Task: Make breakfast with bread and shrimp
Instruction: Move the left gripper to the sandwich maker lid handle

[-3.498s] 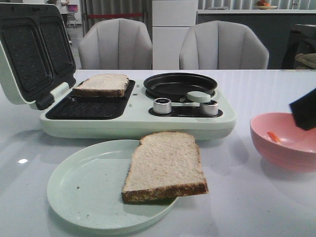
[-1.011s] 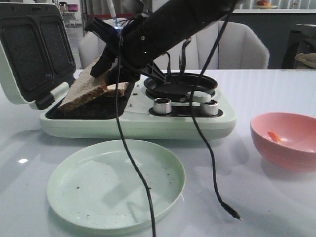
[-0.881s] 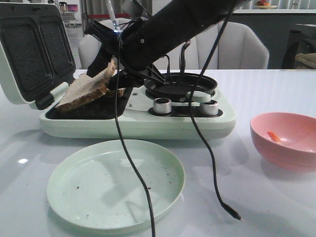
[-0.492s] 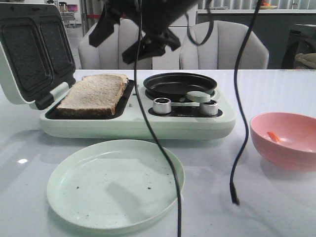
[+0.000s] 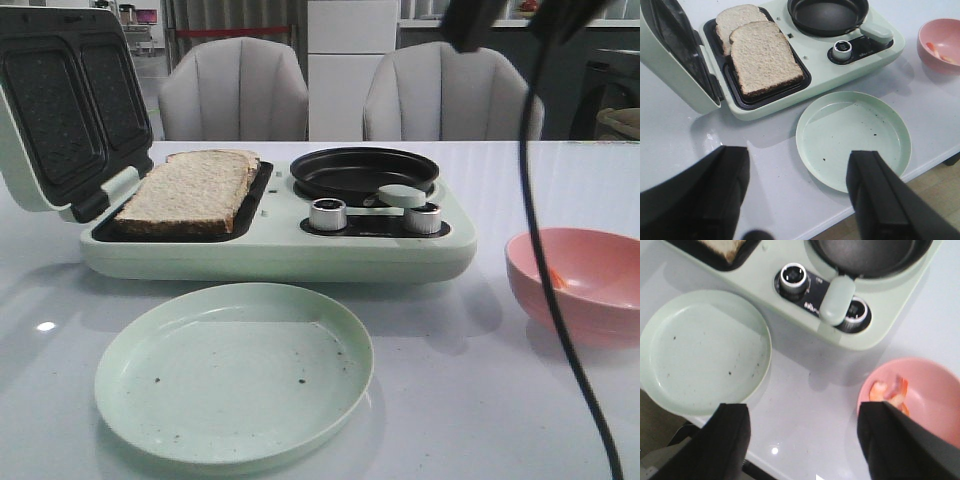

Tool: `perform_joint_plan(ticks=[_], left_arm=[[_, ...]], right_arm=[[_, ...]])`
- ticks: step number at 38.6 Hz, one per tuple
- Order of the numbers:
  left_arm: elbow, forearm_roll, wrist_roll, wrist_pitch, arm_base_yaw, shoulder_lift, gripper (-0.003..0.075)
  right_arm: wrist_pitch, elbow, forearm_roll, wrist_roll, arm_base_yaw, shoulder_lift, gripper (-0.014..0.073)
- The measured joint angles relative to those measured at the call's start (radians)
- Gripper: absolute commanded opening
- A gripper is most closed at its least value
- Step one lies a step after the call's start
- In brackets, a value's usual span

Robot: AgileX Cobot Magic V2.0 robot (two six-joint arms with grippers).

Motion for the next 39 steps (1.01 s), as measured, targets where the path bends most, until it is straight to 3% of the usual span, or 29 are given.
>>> perform_joint_plan(ticks=[8, 15, 18, 24, 31, 35, 39], left_arm=[[-0.002, 0.015, 0.0, 0.012, 0.0, 0.007, 0.0479], [-0.139, 0.028, 0.0, 0.21, 0.006, 0.192, 0.0471], [-0.197, 0.041, 0.0, 0.243, 0.064, 0.299, 0.0415], [-0.283, -0.014, 0.104, 0.239, 0.362, 0.469, 0.0293], [-0.35, -0.425, 0.44, 0.159, 0.799, 0.619, 0.0188], [-0.429, -0.648, 0.608, 0.133, 0.945, 0.75, 0.0101], [-0.533, -0.718, 0.643, 0.098, 0.983, 0.889, 0.0099]], right_arm=[[-0.013, 0.293, 0.023, 0.003, 0.0, -0.294, 0.0557], [-0.009, 0.329, 0.023, 0.003, 0.0, -0.374, 0.0558], [-0.009, 0.332, 0.023, 0.005, 0.0, -0.374, 0.0558], [-0.009, 0.332, 0.023, 0.005, 0.0, -0.374, 0.0558], [-0.009, 0.332, 0.023, 0.005, 0.0, -0.374, 0.0558], [-0.009, 0.332, 0.023, 0.005, 0.0, -0.374, 0.0558], [-0.009, 0.332, 0.023, 0.005, 0.0, -0.374, 0.0558]])
